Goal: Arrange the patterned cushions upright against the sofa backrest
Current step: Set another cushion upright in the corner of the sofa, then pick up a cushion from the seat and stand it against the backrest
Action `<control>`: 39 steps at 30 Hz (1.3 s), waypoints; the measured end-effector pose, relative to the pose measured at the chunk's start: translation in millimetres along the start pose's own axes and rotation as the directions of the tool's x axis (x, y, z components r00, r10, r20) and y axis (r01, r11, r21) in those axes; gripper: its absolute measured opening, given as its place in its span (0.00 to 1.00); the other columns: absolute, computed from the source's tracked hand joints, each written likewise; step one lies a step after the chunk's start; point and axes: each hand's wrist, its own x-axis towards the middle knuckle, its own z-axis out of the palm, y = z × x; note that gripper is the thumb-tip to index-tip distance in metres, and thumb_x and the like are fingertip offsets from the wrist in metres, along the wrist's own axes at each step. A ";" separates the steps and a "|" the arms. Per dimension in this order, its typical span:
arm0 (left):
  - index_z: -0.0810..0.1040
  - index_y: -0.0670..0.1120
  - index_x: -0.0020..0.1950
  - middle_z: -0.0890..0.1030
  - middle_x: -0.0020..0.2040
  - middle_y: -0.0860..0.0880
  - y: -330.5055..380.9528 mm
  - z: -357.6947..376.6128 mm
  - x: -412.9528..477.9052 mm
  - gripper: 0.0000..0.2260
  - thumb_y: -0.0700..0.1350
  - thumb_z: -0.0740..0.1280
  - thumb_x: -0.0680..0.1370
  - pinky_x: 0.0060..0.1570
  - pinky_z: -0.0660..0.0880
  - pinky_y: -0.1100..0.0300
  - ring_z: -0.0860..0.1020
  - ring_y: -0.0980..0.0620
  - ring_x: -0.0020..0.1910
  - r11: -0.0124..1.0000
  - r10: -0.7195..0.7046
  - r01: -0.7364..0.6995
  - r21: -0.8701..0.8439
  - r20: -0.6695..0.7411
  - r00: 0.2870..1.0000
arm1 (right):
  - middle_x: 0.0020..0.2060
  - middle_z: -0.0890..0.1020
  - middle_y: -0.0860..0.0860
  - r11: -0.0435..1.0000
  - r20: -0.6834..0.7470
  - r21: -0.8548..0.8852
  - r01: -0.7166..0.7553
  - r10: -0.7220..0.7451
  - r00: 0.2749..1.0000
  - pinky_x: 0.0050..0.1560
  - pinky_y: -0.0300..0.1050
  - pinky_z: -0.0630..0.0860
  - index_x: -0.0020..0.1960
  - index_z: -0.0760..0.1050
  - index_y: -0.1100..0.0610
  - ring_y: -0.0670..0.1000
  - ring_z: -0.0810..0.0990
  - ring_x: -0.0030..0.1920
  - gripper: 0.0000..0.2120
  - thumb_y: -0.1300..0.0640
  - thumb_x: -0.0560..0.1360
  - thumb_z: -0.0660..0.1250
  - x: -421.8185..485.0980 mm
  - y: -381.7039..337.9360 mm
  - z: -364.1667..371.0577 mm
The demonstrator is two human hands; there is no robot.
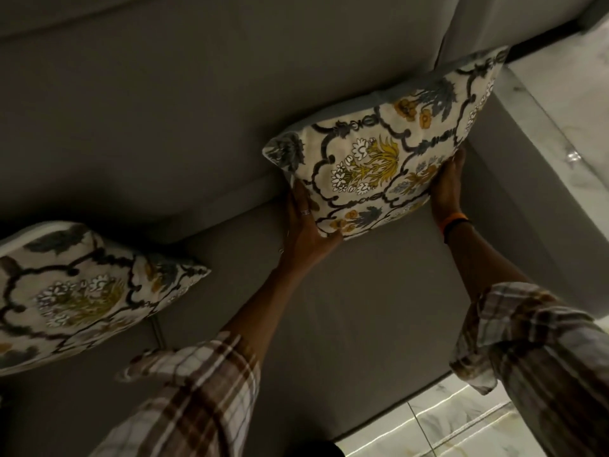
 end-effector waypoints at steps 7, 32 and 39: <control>0.42 0.52 0.81 0.52 0.80 0.43 -28.2 -24.6 -27.1 0.51 0.58 0.74 0.71 0.74 0.63 0.42 0.57 0.39 0.77 0.994 -0.003 0.012 0.105 -0.087 0.996 | 0.80 0.68 0.58 0.966 -0.338 -0.220 -0.139 0.058 0.939 0.82 0.56 0.61 0.82 0.61 0.58 0.58 0.65 0.80 0.29 0.43 0.87 0.56 -107.2 9.2 35.9; 0.59 0.45 0.79 0.63 0.78 0.39 -479.1 -495.2 -483.4 0.36 0.63 0.61 0.76 0.73 0.59 0.33 0.61 0.36 0.77 0.782 -0.124 0.218 0.584 -0.197 0.973 | 0.77 0.72 0.62 0.567 0.726 -0.548 0.615 -0.043 0.686 0.76 0.71 0.65 0.77 0.70 0.60 0.65 0.67 0.78 0.41 0.32 0.75 0.61 -764.9 -29.0 495.8; 0.53 0.47 0.80 0.57 0.79 0.40 -600.0 -623.1 -540.6 0.47 0.71 0.65 0.70 0.73 0.64 0.36 0.60 0.37 0.76 0.833 -0.435 0.534 0.148 -0.421 0.796 | 0.80 0.65 0.59 0.913 0.405 -0.394 -0.108 0.278 0.871 0.80 0.59 0.63 0.83 0.59 0.57 0.61 0.66 0.79 0.48 0.36 0.74 0.76 -879.0 -30.7 594.6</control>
